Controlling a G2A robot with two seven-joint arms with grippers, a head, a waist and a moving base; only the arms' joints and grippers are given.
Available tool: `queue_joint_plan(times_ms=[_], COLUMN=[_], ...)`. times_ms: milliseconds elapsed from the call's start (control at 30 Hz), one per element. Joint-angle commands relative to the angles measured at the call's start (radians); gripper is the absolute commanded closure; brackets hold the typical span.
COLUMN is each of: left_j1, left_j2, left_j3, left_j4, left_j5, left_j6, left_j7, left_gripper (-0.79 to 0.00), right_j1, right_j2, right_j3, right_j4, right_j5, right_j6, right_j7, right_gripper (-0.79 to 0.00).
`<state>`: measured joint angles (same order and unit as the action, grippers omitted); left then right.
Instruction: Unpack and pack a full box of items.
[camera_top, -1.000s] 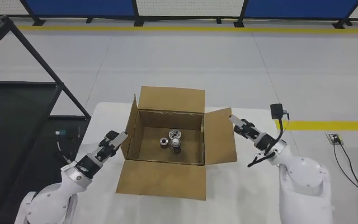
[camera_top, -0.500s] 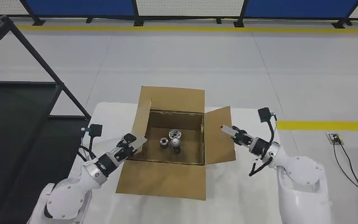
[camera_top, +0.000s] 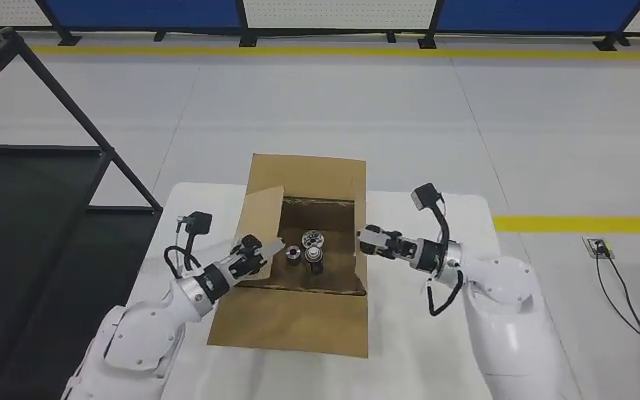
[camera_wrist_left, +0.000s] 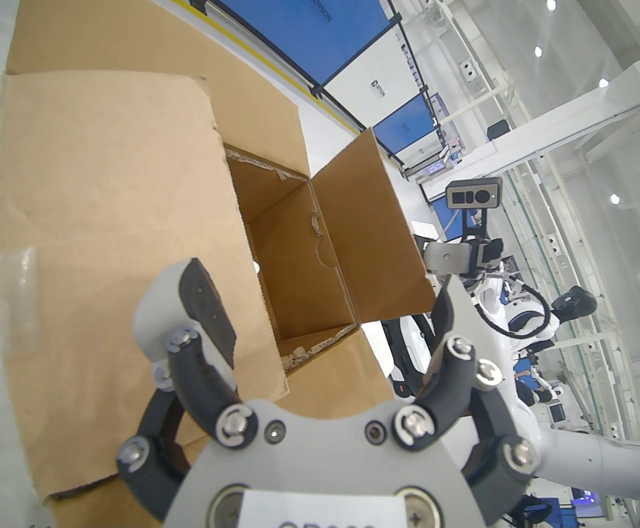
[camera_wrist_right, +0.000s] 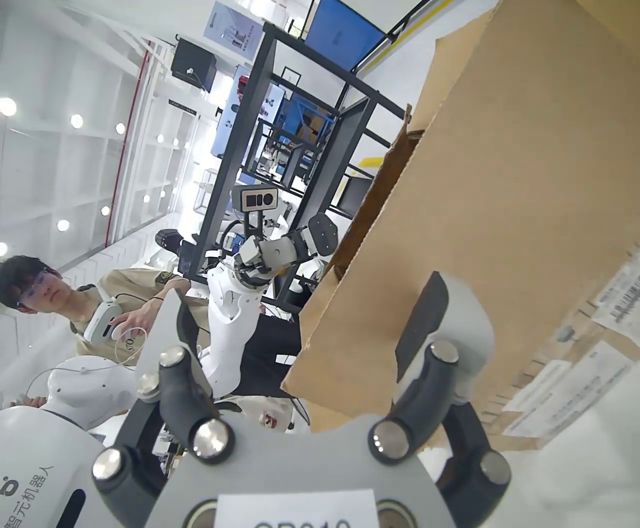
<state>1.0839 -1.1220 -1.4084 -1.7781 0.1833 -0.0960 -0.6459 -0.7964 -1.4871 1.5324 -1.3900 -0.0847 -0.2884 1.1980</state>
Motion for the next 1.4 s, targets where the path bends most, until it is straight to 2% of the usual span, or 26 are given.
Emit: queue_joint_plan(times_ms=[0, 467, 733, 967, 1367], left_j1=[-0.012, -0.06, -0.072, -0.075, -0.088], left_j2=[-0.001, -0.007, -0.007, -0.006, -0.006], left_j3=[0.012, 0.069, 0.082, 0.078, 0.087], left_j4=[0.012, 0.1, 0.13, 0.146, 0.171], left_j5=[-0.003, 0.014, 0.019, 0.017, 0.016], left_j6=[0.004, 0.019, 0.021, 0.015, 0.028], left_j7=[-0.002, 0.008, 0.006, -0.001, 0.01], left_gripper=[-0.785, -0.785, -0.785, -0.785, -0.785], right_j1=[0.02, 0.146, 0.182, 0.204, 0.217], right_j2=[0.0, -0.003, -0.001, 0.005, 0.014], right_j3=[-0.029, -0.203, -0.274, -0.312, -0.354], right_j4=[0.032, 0.221, 0.258, 0.28, 0.294], right_j5=[0.006, -0.061, -0.14, -0.191, -0.207], right_j6=[-0.005, -0.026, -0.019, 0.003, 0.021], right_j7=[-0.008, -0.108, -0.162, -0.164, -0.168], right_gripper=[-0.785, -0.785, -0.785, -0.785, -0.785])
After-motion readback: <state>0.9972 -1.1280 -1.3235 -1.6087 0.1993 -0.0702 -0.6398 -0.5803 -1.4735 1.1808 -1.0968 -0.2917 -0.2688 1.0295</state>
